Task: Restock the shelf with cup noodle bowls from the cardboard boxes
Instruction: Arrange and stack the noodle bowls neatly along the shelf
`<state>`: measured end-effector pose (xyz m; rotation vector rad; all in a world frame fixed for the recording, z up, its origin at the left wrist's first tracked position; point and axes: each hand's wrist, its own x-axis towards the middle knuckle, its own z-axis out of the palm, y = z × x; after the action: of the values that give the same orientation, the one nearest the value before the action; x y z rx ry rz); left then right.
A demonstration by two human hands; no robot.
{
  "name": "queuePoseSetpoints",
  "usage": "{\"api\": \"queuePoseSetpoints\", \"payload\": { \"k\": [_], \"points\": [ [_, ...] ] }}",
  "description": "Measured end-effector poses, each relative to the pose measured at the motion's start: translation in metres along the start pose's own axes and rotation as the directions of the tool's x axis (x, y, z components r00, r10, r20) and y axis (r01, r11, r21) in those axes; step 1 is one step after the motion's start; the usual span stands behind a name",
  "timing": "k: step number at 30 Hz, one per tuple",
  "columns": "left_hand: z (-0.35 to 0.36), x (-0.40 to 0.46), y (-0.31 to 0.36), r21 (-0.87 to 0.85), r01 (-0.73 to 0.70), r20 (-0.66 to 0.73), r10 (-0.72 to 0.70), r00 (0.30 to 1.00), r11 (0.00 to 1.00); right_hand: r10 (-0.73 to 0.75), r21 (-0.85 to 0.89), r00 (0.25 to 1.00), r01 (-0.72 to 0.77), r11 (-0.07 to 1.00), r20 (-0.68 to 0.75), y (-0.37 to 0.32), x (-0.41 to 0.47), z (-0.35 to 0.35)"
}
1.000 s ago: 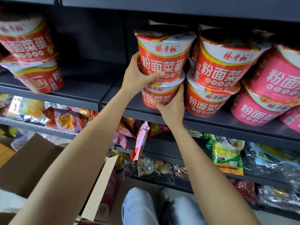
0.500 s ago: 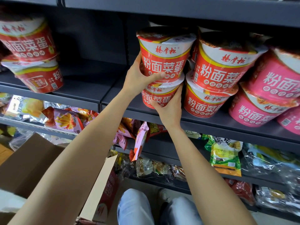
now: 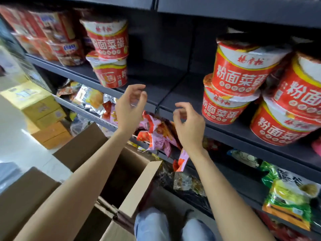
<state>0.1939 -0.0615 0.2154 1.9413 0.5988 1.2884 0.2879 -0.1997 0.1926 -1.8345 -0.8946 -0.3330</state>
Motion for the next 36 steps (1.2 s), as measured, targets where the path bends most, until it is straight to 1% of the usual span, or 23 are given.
{"api": "queuePoseSetpoints", "payload": {
  "k": [2,4,7,9,11,13,15,17,21,23,25,28,33,36],
  "points": [
    [-0.026,0.019,-0.032,0.040,0.089,-0.055,-0.087,0.995,0.995,-0.020,0.068,0.987,0.010,0.998,0.157,-0.015,0.021,0.034],
    [-0.045,0.045,-0.065,0.061,0.203,-0.069,-0.199,0.978,0.977,0.008,0.156,0.960,-0.053,0.986,0.278,-0.027,0.047,0.070],
    [-0.064,0.093,-0.104,0.025,0.336,-0.013,-0.335,0.942,0.942,0.023,0.264,0.926,-0.131,0.956,0.378,-0.040,0.090,0.121],
    [-0.070,0.128,-0.125,0.040,0.347,0.026,-0.348,0.937,0.937,0.015,0.336,0.922,-0.156,0.929,0.386,-0.047,0.121,0.151],
    [-0.073,0.159,-0.143,0.038,0.339,0.068,-0.341,0.937,0.940,0.001,0.363,0.922,-0.154,0.919,0.388,-0.052,0.148,0.177],
    [-0.075,0.180,-0.157,-0.016,0.348,0.135,-0.342,0.930,0.938,-0.005,0.402,0.912,-0.176,0.898,0.411,-0.056,0.170,0.197],
    [-0.075,0.192,-0.167,-0.053,0.369,0.213,-0.350,0.912,0.928,-0.008,0.452,0.886,-0.229,0.862,0.463,-0.059,0.184,0.212],
    [-0.073,0.196,-0.172,-0.079,0.387,0.258,-0.356,0.898,0.919,-0.036,0.471,0.865,-0.238,0.850,0.501,-0.060,0.192,0.221],
    [-0.070,0.193,-0.172,-0.102,0.373,0.236,-0.342,0.910,0.922,-0.071,0.462,0.866,-0.193,0.866,0.495,-0.060,0.188,0.220],
    [-0.067,0.185,-0.167,-0.094,0.329,0.233,-0.301,0.925,0.940,-0.094,0.459,0.874,-0.155,0.875,0.476,-0.058,0.182,0.216],
    [-0.062,0.175,-0.160,-0.076,0.251,0.225,-0.229,0.947,0.965,-0.103,0.467,0.885,-0.138,0.874,0.454,-0.055,0.174,0.207],
    [-0.049,0.155,-0.139,-0.049,0.189,0.225,-0.173,0.959,0.981,-0.073,0.456,0.912,-0.132,0.880,0.404,-0.048,0.158,0.182],
    [-0.009,0.123,-0.100,-0.067,0.170,0.265,-0.147,0.953,0.983,0.027,0.312,0.969,-0.106,0.944,0.246,-0.034,0.130,0.124],
    [0.016,0.107,-0.083,-0.070,0.171,0.242,-0.150,0.959,0.983,0.036,0.182,0.985,-0.066,0.981,0.166,-0.028,0.121,0.092]
  ]
}}
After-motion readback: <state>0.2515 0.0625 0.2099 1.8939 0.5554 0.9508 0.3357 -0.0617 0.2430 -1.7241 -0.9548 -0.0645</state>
